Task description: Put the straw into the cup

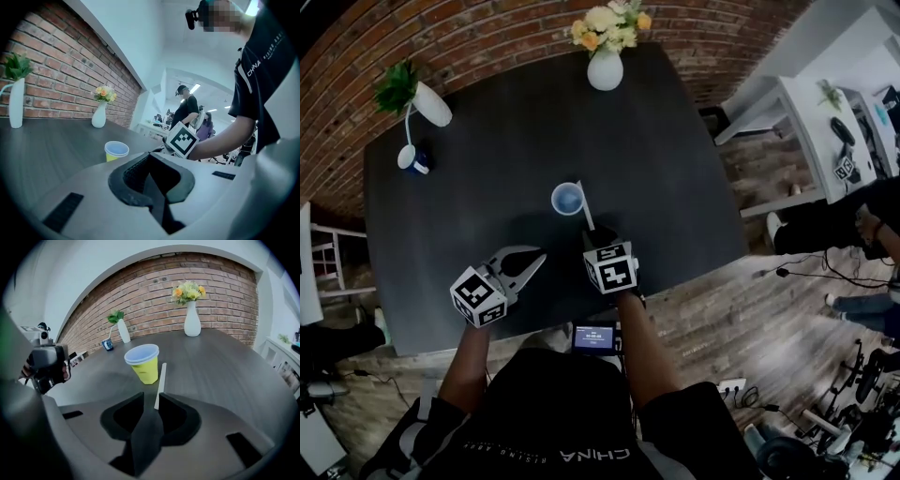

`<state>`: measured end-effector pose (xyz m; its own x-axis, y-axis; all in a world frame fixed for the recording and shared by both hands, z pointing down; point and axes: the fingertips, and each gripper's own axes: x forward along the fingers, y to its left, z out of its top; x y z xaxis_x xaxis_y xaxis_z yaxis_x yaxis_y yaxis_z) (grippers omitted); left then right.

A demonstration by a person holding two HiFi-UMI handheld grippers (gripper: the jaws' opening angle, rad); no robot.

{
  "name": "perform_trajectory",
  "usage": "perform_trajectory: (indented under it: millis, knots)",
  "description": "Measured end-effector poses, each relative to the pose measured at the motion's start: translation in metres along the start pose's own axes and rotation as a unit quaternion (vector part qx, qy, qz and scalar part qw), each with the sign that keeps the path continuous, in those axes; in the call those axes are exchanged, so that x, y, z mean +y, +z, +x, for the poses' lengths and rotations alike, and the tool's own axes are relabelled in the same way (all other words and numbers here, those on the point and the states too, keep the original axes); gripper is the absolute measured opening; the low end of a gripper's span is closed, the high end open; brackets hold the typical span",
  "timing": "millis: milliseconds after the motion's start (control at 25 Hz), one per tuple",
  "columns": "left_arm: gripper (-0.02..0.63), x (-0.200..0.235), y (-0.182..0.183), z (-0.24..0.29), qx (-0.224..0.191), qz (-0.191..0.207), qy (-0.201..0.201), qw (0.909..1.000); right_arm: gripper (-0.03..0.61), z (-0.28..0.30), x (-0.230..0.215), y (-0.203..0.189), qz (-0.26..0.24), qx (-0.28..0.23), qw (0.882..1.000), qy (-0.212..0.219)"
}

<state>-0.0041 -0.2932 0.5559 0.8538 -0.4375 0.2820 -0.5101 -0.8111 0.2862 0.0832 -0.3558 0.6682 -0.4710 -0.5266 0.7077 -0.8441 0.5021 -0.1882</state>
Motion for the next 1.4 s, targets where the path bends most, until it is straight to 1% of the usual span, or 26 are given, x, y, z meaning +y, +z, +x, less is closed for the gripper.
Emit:
perform_trajectory:
  millis: [80,120,400,680,960,1040,1120,1240,1400]
  knots:
    - [0.003,0.003,0.0,0.0,0.001,-0.002,0.003,1.0,0.08,0.007,-0.003,-0.002,-0.003,0.005,1.0,-0.007]
    - [0.003,0.004,-0.001,0.0,0.001,-0.002,0.005,1.0,0.103,0.009,-0.005,-0.002,-0.003,0.01,1.0,-0.01]
    - [0.003,0.007,-0.006,-0.002,0.008,-0.008,0.012,0.9999,0.103,0.019,-0.008,-0.007,-0.017,0.036,0.999,-0.022]
    - [0.003,0.009,-0.008,-0.002,0.012,-0.007,0.013,0.9998,0.103,0.03,-0.01,-0.013,-0.036,0.041,0.998,-0.033]
    - [0.003,0.009,-0.01,-0.001,0.015,-0.005,0.013,0.9998,0.1,0.031,-0.011,-0.015,-0.035,0.05,0.998,-0.033]
    - [0.003,0.008,-0.009,0.0,0.015,-0.004,0.013,0.9998,0.098,0.03,-0.012,-0.014,-0.034,0.049,0.998,-0.036]
    - [0.003,0.008,-0.008,0.001,0.014,-0.003,0.012,0.9998,0.063,0.03,-0.012,-0.014,-0.034,0.048,0.998,-0.038]
    - [0.003,0.007,-0.007,0.002,0.013,-0.002,0.009,0.9999,0.057,0.03,-0.011,-0.015,-0.034,0.052,0.997,-0.039]
    - [0.003,0.004,-0.005,0.002,0.01,-0.001,0.006,0.9999,0.052,0.027,-0.015,-0.017,-0.019,0.055,0.997,-0.043]
